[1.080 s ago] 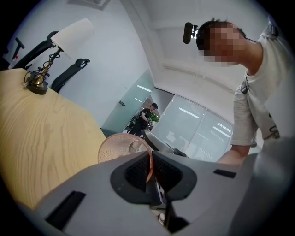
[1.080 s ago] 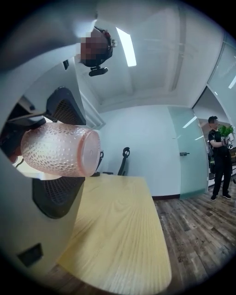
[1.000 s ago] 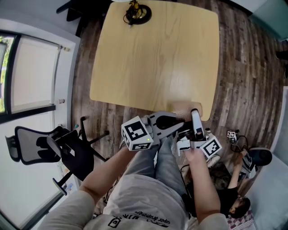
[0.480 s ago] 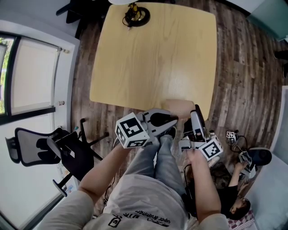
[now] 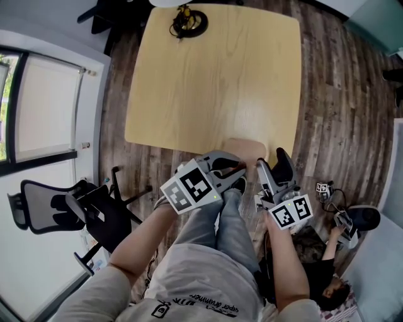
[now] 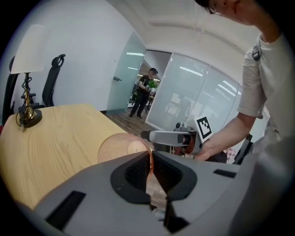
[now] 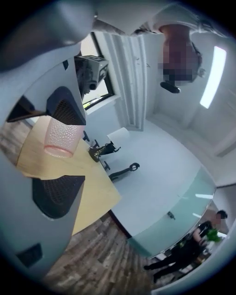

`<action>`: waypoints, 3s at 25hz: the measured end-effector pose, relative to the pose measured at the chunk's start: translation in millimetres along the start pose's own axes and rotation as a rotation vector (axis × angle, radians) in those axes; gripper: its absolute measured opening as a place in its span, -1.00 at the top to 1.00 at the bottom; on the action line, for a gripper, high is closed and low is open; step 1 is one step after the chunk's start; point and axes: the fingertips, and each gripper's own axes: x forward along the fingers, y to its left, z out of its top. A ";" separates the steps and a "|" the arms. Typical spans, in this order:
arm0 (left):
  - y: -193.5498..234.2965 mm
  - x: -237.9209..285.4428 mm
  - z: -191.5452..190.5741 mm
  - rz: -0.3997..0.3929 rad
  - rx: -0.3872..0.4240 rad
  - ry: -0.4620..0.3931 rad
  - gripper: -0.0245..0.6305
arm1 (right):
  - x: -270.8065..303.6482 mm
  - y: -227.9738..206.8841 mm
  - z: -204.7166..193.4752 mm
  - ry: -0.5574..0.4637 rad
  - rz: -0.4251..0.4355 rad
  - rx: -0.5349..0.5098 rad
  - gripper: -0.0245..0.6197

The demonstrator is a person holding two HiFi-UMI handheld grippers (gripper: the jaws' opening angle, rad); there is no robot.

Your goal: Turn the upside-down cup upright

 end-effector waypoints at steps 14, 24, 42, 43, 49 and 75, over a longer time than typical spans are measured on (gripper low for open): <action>0.7 -4.8 -9.4 0.049 0.060 0.285 0.87 | 7.7 44.1 -21.9 0.186 -0.002 -0.722 -0.07; -22.6 7.5 -5.2 0.036 0.145 0.394 0.86 | 7.8 47.9 -48.4 0.337 -0.016 -1.021 -0.07; -37.2 20.2 -3.9 0.049 0.279 0.348 0.84 | 9.1 38.4 -53.2 0.363 -0.058 -1.019 -0.07; -37.6 20.6 -2.2 0.052 0.290 0.327 0.82 | 9.0 37.4 -52.0 0.361 -0.064 -1.012 -0.07; -40.7 17.4 8.2 0.069 0.296 0.148 0.49 | 8.5 30.6 -46.5 0.347 -0.086 -0.985 -0.07; 8.8 16.0 17.8 0.095 0.059 -0.410 -0.05 | 15.7 11.2 -35.5 0.177 -0.090 -0.647 -0.07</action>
